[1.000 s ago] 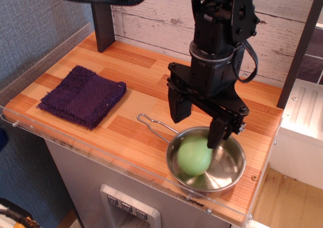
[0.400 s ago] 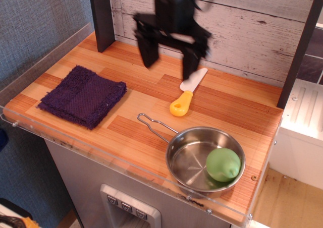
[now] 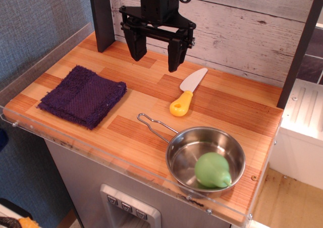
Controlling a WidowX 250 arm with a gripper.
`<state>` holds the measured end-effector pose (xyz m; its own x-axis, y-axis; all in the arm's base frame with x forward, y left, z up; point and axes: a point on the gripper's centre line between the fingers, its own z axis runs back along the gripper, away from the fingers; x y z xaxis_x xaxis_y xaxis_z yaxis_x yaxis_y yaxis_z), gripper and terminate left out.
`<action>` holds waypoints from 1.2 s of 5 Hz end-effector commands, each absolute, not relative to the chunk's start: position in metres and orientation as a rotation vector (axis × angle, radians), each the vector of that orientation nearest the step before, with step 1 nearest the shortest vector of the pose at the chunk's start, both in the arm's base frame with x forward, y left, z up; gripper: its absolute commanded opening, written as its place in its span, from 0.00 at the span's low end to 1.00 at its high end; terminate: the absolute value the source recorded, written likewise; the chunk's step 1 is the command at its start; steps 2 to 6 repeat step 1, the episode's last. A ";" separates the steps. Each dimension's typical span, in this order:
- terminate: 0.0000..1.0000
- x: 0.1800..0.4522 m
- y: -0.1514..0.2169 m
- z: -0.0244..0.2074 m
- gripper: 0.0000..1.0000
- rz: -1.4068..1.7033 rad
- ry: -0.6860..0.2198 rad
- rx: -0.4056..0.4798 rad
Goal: Put the ball into the pot.
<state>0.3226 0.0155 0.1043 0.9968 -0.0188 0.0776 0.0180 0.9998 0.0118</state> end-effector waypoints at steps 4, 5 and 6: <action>1.00 0.318 0.025 0.116 1.00 -0.012 -0.119 0.015; 1.00 0.318 0.025 0.116 1.00 -0.012 -0.119 0.015; 1.00 0.318 0.025 0.116 1.00 -0.012 -0.119 0.015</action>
